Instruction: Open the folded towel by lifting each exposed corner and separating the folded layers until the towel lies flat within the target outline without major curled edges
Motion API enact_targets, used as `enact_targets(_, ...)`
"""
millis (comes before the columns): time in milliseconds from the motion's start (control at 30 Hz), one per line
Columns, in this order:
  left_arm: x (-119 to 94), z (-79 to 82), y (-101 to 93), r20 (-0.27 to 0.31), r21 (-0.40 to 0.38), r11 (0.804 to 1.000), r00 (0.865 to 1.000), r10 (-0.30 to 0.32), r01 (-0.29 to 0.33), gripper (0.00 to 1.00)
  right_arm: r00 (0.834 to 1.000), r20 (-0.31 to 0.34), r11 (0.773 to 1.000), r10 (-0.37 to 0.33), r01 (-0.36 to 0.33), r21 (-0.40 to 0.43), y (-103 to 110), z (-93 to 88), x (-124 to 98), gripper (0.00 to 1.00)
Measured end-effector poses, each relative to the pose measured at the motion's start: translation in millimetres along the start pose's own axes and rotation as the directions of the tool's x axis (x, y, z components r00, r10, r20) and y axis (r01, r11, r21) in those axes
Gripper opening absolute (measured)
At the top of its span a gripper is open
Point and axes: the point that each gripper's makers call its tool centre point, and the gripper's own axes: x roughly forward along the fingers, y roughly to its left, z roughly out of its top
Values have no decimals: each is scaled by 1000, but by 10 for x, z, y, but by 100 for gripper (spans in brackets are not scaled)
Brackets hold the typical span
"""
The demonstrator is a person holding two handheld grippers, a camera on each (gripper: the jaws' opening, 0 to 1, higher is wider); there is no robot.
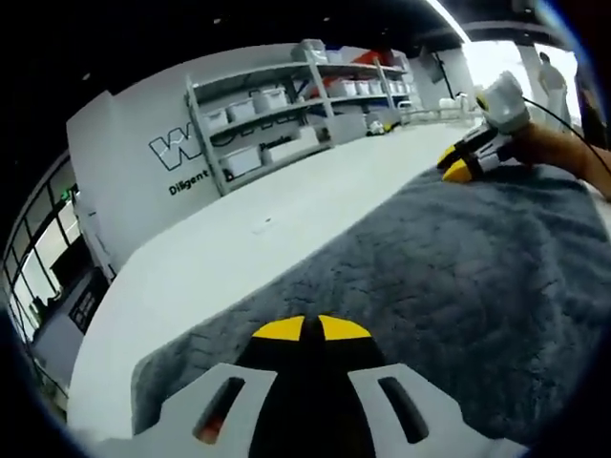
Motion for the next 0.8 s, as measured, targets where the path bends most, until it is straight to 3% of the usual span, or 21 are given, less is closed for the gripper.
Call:
enact_targets(133,-89,147,-34,56,-17,1000,998,-25,26,25,1000,-10,1000,2,-2,25,-40,-11,-63,41)
enact_targets(300,-219,207,-41,78,-33,997,995,-66,69,41,1000,-1,999,7,-7,39,-149,-24,-202,56)
enact_targets(567,-425,-40,50,81,-151,983,992,-95,107,80,1000,7,997,15,-15,70,-383,-132,-488,75)
enact_targets(667,-525,-139,63,74,-183,976,991,-108,119,90,1000,12,996,21,-22,86,-443,-172,-651,84)
enact_targets(800,-664,-171,15,67,-181,974,990,-125,135,96,999,14,995,36,-37,94,-455,-219,-854,100)
